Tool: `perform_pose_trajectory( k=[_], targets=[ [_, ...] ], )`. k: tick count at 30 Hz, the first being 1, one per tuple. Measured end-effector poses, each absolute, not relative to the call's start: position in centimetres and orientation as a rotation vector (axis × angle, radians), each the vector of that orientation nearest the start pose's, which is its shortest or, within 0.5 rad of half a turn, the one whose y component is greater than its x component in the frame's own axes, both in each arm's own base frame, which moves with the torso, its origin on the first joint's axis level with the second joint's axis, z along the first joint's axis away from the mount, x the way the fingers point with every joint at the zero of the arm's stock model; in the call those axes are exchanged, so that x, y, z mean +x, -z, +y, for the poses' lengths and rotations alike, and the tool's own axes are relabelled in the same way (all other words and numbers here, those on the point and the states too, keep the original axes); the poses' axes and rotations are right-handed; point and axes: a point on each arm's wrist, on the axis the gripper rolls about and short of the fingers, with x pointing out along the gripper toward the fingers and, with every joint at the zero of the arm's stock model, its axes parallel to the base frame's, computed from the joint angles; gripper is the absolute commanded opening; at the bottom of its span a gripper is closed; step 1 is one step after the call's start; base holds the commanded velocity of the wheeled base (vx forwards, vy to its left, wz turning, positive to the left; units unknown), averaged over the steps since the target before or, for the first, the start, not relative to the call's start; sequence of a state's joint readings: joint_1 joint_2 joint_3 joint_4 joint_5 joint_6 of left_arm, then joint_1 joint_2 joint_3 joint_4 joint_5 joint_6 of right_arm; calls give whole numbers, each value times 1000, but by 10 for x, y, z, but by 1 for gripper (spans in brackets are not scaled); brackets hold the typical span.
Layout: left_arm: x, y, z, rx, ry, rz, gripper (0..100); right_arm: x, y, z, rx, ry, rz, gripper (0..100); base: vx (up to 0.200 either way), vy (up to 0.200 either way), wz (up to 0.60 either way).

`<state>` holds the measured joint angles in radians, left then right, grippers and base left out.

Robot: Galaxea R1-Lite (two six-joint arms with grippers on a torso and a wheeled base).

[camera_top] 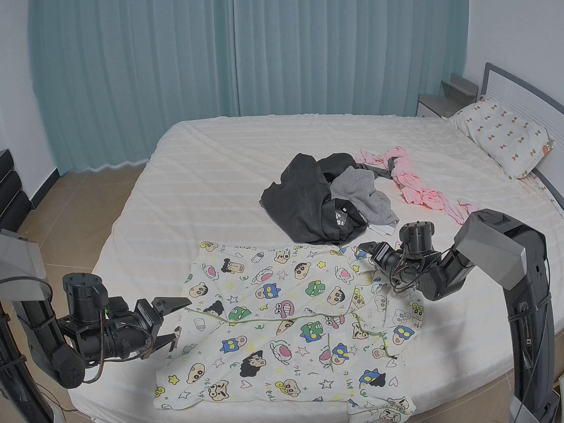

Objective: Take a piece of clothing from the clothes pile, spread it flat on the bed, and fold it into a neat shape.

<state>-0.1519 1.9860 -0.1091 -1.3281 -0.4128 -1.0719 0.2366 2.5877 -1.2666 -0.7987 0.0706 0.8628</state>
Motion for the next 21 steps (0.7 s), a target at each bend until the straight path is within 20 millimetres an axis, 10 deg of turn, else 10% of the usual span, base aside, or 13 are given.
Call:
perform_pose_trajectory(
  k=[21],
  targets=[
    [220, -30, -42, -1085, 186, 807, 100, 464, 44, 118, 777, -13, 643, 100, 0, 0, 0]
  ],
)
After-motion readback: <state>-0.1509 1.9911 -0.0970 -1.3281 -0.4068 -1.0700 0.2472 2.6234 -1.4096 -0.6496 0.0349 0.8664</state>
